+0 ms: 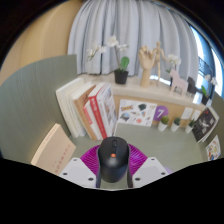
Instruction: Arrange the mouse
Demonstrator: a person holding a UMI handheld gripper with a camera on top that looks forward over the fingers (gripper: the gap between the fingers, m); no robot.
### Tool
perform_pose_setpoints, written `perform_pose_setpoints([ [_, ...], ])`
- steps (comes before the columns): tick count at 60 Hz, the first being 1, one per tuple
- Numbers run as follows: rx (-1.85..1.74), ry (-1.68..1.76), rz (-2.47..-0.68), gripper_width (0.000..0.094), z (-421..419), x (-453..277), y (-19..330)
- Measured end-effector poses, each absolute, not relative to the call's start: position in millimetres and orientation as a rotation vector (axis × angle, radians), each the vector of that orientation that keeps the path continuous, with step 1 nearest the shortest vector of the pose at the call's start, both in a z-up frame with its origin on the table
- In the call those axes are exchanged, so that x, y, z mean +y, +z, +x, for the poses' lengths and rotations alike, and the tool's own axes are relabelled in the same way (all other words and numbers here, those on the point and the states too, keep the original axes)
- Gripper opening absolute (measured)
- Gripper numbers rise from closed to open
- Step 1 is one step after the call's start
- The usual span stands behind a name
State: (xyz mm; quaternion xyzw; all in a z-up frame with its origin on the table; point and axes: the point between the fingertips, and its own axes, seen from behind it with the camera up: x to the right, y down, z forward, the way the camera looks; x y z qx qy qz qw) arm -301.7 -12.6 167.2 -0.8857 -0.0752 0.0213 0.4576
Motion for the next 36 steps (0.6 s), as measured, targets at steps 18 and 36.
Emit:
perform_pose_setpoints([
  [18,-0.11,-0.056,-2.089,0.0359,-125.6,-31.0,191.0],
  [36,-0.102,-0.002,-2.38,0.0359,-88.3,-64.9,31.3],
])
